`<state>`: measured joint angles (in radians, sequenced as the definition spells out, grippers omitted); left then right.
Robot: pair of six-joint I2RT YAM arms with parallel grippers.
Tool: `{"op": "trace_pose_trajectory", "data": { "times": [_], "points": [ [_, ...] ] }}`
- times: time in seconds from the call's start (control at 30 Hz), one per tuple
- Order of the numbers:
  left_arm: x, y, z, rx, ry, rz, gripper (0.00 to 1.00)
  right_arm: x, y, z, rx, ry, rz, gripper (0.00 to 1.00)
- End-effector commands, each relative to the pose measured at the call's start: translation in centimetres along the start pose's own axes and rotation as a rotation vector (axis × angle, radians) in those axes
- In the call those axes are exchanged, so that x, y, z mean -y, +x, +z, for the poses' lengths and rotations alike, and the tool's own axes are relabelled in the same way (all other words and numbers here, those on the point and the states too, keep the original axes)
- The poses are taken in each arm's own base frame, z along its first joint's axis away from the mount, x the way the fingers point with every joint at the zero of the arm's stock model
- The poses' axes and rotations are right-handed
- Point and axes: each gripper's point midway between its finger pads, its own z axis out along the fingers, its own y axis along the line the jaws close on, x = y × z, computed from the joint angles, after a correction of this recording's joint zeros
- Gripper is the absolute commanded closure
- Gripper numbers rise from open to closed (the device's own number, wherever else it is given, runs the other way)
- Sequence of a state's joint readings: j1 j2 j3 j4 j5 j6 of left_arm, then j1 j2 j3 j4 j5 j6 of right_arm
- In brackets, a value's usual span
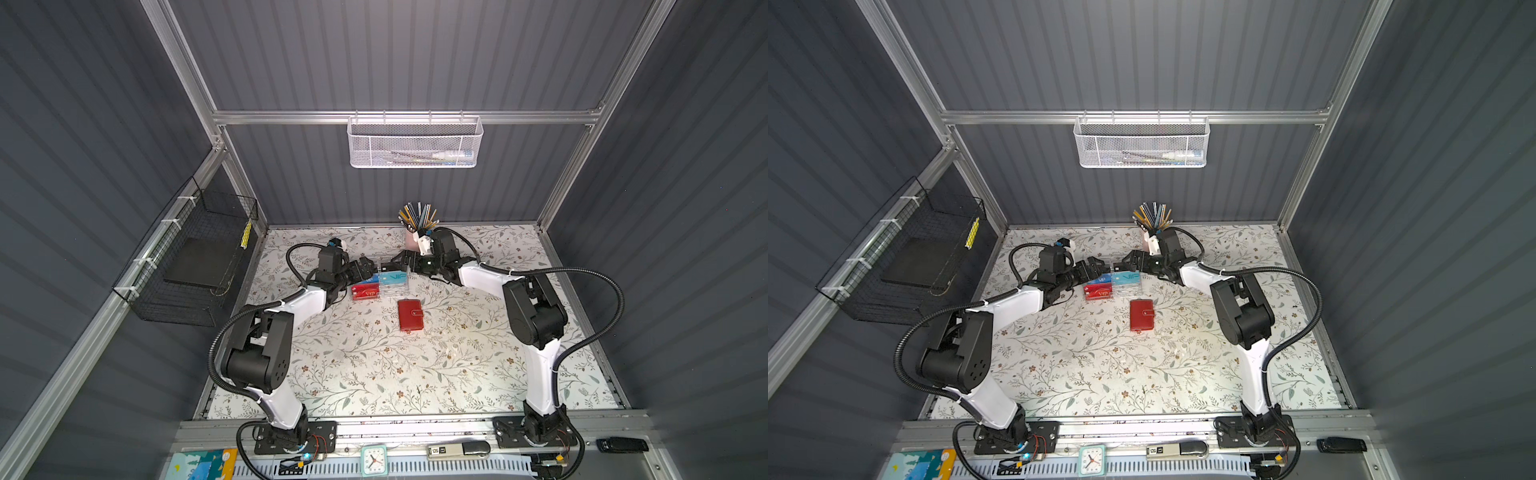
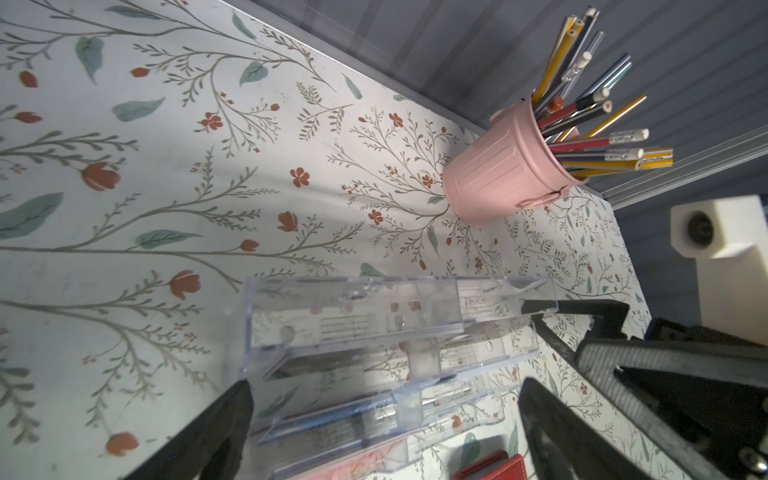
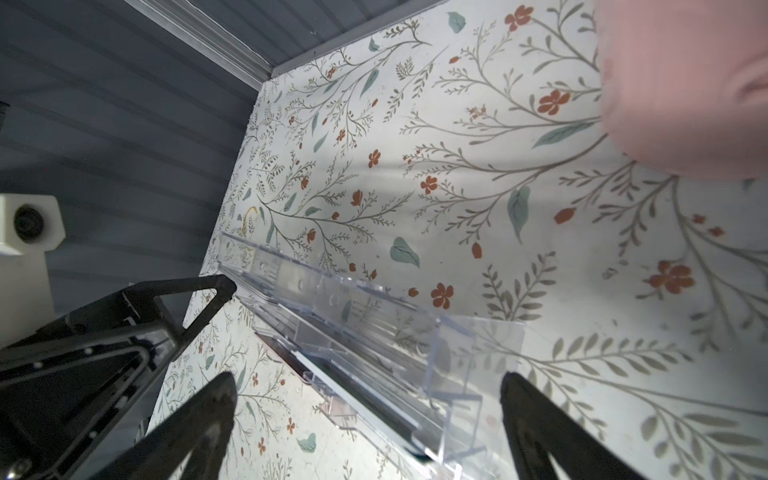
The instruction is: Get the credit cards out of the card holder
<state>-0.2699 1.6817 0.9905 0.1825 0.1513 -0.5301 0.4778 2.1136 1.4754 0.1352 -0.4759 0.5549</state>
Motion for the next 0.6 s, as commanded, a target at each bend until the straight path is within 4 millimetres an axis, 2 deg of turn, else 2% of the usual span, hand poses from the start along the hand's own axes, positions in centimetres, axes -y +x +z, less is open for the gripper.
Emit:
{"op": "trace_pose_trajectory", "data": {
  "times": [0.0,0.13,0.3,0.47,0.57],
  "points": [
    [-2.1,-0.4,-1.5,-0.006,-0.078,0.009,0.00,-1.0,0.3,0.9,-0.018,-0.037,0.001,0.01],
    [-2.4,-1.6,-2.6,0.016,-0.101,0.014,0.00,-1.1,0.1,0.1,-0.010,-0.017,-0.012,0.01],
    [-1.4,-2.1,-4.8,0.026,-0.087,-0.001,0.00,-1.6,0.8,-2.8,-0.004,0.023,-0.052,0.01],
    [1.1,1.0,-7.3,-0.014,0.017,-0.018,0.00,-0.2,3.9,-6.4,-0.032,0.121,-0.067,0.01],
    [2.4,3.6,-8.7,-0.061,0.078,-0.013,0.00,1.6,6.0,-8.5,-0.047,0.226,-0.044,0.01]
  ]
}}
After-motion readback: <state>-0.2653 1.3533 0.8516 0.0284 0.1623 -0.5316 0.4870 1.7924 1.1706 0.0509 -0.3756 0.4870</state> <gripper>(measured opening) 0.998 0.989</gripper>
